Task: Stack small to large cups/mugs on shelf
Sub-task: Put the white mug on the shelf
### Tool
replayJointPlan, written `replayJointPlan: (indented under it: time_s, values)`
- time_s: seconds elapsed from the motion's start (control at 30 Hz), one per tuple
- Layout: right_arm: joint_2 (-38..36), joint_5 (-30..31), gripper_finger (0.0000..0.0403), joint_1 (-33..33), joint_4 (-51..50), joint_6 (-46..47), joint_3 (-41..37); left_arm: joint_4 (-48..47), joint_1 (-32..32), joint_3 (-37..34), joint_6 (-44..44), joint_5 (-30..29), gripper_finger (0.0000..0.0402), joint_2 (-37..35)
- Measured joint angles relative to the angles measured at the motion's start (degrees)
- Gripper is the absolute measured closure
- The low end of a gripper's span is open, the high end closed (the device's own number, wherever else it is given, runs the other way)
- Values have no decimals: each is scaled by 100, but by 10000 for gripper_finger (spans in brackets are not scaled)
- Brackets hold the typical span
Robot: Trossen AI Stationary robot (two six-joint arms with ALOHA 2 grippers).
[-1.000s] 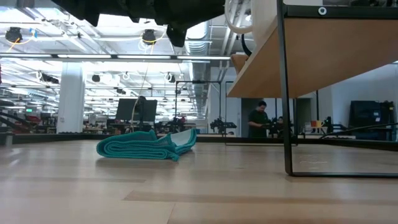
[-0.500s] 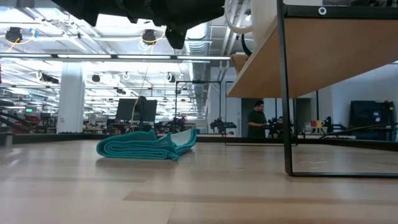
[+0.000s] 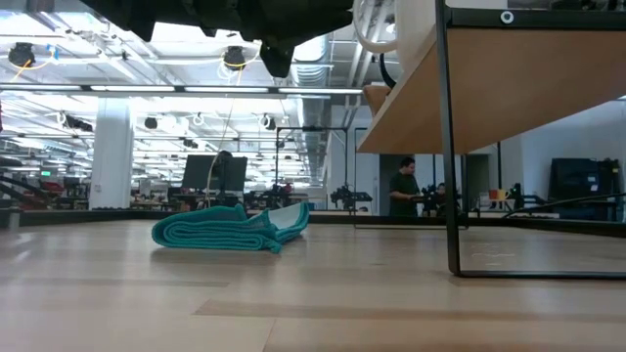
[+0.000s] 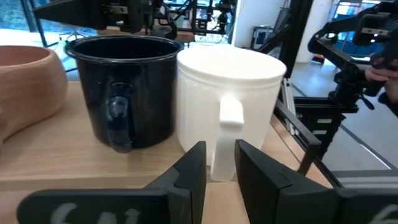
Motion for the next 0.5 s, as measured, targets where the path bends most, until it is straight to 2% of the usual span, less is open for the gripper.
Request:
replayJointPlan:
  time_s: [0.27, 0.5]
  values:
    - [0, 0, 383, 0, -5, 2, 0, 0, 0, 0, 6, 215, 325, 0]
    - [0, 0, 386, 0, -6, 4, 0, -2, 0, 0, 7, 115, 296, 0]
